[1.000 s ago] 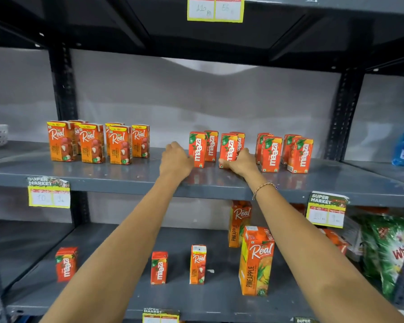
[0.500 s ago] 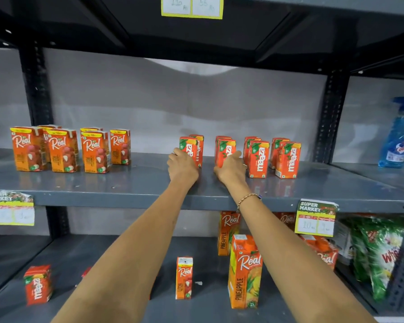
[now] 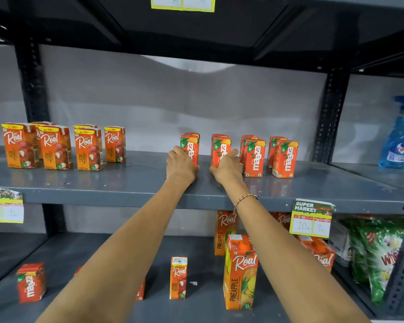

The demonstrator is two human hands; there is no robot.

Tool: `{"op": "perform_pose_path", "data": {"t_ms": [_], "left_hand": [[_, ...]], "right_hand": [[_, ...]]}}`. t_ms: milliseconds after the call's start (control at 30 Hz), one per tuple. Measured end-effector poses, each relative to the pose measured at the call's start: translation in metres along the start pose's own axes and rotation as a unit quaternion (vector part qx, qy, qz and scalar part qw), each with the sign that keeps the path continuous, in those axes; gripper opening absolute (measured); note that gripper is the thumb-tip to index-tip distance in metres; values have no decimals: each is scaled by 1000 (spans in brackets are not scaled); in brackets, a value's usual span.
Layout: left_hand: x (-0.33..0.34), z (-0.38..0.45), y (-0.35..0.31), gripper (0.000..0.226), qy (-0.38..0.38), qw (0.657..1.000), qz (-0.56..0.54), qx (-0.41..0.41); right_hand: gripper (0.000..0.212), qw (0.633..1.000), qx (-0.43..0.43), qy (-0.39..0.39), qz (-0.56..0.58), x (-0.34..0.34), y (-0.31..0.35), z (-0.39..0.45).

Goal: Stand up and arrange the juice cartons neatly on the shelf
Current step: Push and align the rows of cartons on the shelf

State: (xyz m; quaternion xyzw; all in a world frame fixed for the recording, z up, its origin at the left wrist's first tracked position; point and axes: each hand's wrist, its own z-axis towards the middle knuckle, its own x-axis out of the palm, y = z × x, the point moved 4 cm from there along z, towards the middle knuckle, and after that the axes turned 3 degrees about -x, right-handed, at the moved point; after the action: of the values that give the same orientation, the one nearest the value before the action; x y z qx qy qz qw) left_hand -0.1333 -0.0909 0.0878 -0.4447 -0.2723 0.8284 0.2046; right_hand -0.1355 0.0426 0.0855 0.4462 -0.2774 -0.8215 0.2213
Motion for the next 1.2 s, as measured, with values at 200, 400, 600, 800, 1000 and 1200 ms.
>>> {"op": "perform_pose_path", "data": {"t_ms": [200, 400, 600, 800, 1000, 1200], "left_hand": [[3, 3, 0, 72, 5, 1000, 0, 6], [5, 8, 3, 74, 11, 1000, 5, 9], [2, 6, 4, 74, 26, 1000, 5, 4], [-15, -8, 12, 70, 80, 996, -27, -9], [-112, -38, 79, 30, -78, 990, -51, 108], [-230, -16, 193, 38, -251, 965, 70, 31]], "right_hand": [[72, 1000, -1, 2, 6, 0, 0, 0], [71, 1000, 1, -2, 5, -3, 0, -2], [71, 1000, -2, -3, -1, -9, 3, -9], [44, 998, -10, 45, -53, -26, 6, -30], [33, 993, -65, -15, -101, -3, 67, -82], [24, 986, -167, -3, 13, 77, 186, -121]]}}
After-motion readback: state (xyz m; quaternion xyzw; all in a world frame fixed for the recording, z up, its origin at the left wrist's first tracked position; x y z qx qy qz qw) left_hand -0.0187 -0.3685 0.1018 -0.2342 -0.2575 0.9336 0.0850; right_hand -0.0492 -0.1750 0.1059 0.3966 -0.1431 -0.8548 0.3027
